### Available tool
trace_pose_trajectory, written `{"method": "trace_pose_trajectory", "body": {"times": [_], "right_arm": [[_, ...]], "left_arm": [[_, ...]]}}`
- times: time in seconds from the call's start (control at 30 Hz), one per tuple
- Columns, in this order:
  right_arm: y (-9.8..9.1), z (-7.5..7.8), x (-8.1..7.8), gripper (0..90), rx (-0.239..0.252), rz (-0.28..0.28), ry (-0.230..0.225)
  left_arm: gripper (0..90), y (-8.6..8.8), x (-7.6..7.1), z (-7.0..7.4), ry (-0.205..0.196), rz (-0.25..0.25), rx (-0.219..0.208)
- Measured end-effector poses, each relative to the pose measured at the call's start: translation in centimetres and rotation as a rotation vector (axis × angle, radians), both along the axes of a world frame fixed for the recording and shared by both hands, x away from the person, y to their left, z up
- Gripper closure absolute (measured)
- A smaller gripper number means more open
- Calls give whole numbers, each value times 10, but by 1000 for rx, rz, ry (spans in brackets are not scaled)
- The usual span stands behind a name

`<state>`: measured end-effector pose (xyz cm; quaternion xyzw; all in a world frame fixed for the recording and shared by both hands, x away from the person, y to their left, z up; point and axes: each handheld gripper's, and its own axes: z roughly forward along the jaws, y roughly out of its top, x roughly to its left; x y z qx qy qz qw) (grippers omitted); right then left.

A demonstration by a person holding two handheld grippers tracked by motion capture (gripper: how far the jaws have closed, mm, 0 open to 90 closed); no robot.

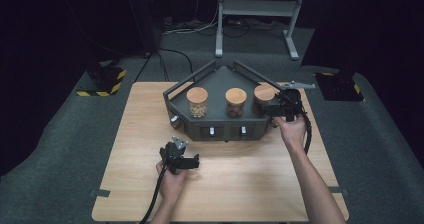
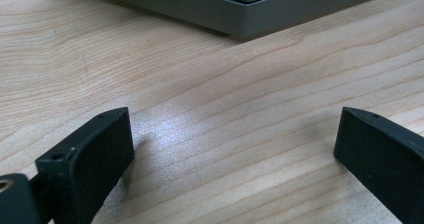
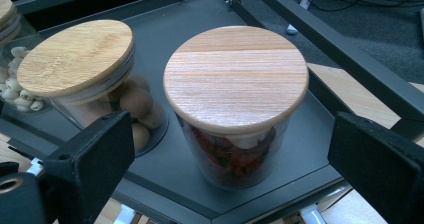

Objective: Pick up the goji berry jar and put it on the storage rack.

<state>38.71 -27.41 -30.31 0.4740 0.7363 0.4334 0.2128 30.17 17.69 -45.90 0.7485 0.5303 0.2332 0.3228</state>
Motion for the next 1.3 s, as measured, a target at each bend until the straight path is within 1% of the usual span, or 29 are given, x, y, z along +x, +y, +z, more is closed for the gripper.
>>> {"method": "trace_pose_trajectory", "body": {"times": [0.47, 1.1, 1.3], "right_arm": [[-12, 0, -10, 47, 13, 4, -15], [-28, 4, -25, 53, 28, 9, -52], [-30, 4, -28, 53, 26, 10, -59]], "left_arm": [[25, 0, 0, 0, 0, 0, 0], [25, 0, 0, 0, 0, -1, 0], [25, 0, 0, 0, 0, -1, 0]]}}
